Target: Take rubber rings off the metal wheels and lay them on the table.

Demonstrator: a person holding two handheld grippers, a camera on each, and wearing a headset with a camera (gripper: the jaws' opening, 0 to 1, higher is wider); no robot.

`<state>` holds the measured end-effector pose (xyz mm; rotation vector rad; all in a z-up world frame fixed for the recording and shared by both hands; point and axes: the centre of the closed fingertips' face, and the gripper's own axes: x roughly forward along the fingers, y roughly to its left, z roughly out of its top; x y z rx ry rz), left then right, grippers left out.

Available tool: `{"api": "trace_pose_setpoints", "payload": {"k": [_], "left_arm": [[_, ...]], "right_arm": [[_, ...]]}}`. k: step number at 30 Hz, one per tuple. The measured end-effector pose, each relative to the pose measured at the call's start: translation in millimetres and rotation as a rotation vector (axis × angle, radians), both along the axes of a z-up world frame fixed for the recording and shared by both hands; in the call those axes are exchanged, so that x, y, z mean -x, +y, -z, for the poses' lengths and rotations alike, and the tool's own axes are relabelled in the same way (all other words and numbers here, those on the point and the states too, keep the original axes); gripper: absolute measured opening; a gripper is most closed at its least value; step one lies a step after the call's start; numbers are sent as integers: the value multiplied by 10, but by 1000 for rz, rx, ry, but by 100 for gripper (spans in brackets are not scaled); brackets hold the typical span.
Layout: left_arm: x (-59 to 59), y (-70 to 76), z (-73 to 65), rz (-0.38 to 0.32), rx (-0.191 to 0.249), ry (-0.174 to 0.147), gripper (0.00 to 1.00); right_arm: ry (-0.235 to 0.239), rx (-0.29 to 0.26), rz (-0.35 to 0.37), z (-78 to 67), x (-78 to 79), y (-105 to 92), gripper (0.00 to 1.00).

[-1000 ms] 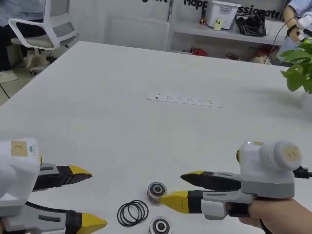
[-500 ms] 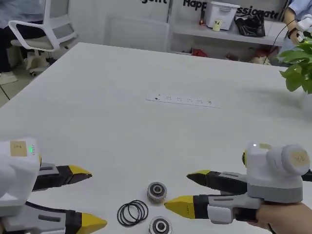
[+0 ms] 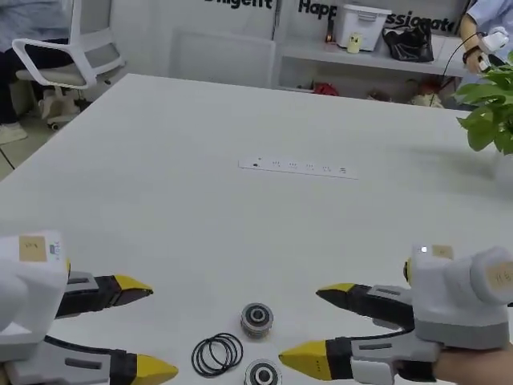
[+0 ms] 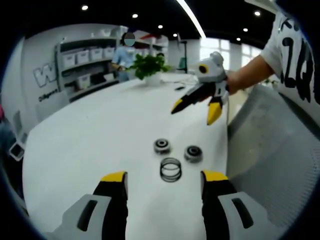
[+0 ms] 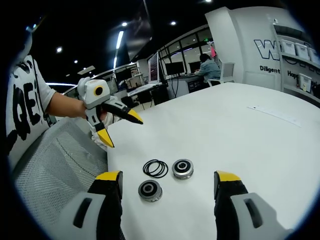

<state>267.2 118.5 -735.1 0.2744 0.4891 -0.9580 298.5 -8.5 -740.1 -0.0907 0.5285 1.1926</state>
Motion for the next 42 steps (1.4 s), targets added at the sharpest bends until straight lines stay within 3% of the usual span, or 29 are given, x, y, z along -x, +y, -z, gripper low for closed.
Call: {"api": "trace_pose_setpoints", "payload": {"k": [23,42], "left_arm": [[-1,32,-43,-9,-9,-14,60],[25,41,-25,0,-26,-26,61]], "right_arm": [[-88,50,-11,16,21,-142,77],[-130,87,-22,65,71,-217,80]]}}
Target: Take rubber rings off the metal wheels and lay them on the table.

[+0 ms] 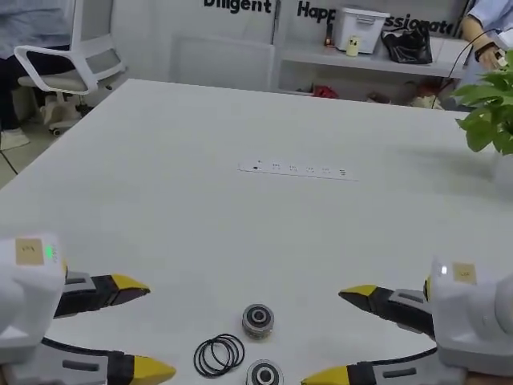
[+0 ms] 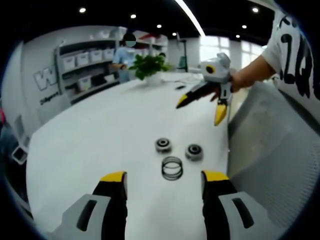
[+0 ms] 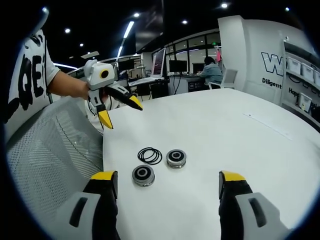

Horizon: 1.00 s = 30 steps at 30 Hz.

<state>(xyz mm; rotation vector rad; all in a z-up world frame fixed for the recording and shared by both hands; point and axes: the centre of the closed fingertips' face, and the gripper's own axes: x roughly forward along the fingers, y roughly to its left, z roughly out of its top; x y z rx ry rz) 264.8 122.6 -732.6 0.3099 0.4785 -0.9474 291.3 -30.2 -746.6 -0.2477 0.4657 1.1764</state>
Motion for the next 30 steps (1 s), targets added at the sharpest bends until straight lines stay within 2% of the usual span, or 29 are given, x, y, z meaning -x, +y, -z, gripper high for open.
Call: {"api": "trace_pose_setpoints", "payload": {"k": [18,30], "left_arm": [[2,5,-2,-6,2,4,63],[-14,11,-28,-21,12,0,65]], "right_arm": [[-23,45,-11,61,64,-105,81],[-20,48,0,77,99,-148,81]]}}
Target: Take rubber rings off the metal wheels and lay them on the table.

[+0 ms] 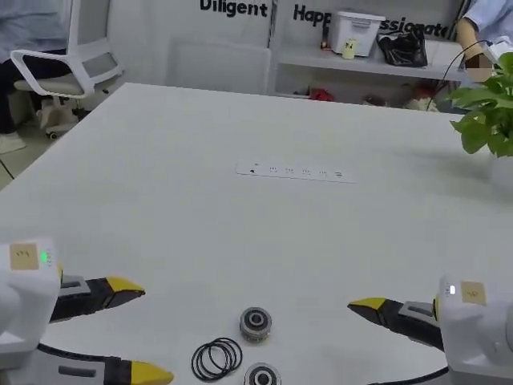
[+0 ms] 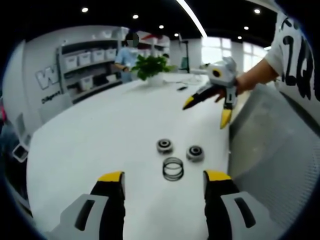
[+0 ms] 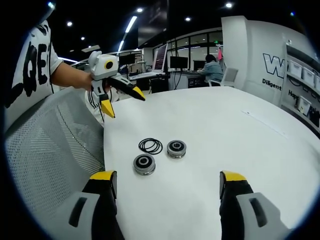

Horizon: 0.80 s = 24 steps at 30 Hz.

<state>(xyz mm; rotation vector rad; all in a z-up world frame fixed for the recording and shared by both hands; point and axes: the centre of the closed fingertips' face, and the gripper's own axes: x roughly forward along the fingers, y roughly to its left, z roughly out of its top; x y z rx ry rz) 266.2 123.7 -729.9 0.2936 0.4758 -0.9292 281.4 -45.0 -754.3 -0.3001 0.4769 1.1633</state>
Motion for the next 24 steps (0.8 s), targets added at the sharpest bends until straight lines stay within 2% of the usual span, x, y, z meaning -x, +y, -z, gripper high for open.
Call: {"api": "trace_pose_setpoints", "payload": {"k": [18,24], "left_arm": [[3,63,-8,-24,-2,-10,73],[0,59,-10,-21,-6,-18,80]], "right_arm": [[7,-6,25,15,47,-72,82],[7,-15,34,-3,39,-75,83]]}}
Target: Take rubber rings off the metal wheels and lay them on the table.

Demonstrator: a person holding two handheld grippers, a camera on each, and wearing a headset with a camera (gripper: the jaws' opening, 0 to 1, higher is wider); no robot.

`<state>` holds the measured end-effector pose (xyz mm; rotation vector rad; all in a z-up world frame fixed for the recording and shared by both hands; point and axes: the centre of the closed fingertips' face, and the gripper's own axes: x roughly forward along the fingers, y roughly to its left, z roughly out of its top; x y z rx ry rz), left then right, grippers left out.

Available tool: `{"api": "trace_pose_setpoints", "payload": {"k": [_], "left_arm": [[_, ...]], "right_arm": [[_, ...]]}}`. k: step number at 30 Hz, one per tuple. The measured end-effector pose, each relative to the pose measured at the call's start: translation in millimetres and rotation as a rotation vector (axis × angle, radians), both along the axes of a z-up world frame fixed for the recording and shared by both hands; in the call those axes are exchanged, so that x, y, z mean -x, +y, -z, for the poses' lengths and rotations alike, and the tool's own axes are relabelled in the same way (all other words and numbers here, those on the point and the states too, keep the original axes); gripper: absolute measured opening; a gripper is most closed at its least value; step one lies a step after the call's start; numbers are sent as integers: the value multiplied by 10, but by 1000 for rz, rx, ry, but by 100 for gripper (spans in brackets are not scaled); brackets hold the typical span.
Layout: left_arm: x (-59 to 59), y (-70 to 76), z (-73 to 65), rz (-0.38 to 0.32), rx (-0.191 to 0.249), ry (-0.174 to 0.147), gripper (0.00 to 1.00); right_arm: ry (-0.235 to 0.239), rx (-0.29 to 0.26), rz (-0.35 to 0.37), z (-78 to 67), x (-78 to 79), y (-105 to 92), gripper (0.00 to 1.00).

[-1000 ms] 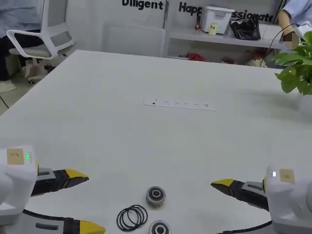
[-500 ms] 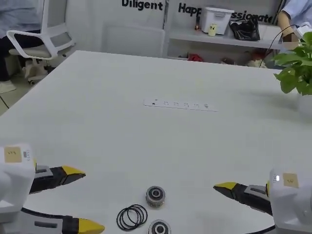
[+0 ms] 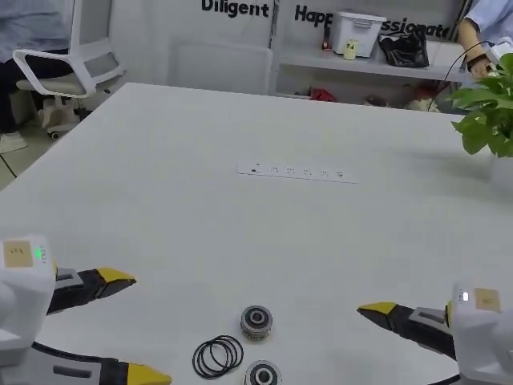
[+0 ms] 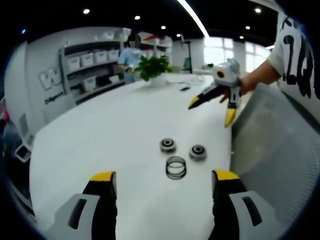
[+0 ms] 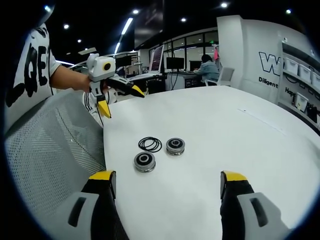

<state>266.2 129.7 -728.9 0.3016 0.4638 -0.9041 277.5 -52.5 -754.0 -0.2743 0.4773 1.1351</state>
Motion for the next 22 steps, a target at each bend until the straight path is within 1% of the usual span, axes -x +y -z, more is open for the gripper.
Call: {"api": "trace_pose_setpoints", "payload": {"k": [7,13,22], "left_arm": [[-13,7,1,-4,-1,-6,89],[-12,2,8,-3,-3,-7,94],[-14,20,7,-8,-6,-10,95]], "right_arm": [[0,-4,2,-10,2,-3,83],[1,-7,5,-9,-2,-8,84],[2,-9,9,-10,0,-11,84]]}}
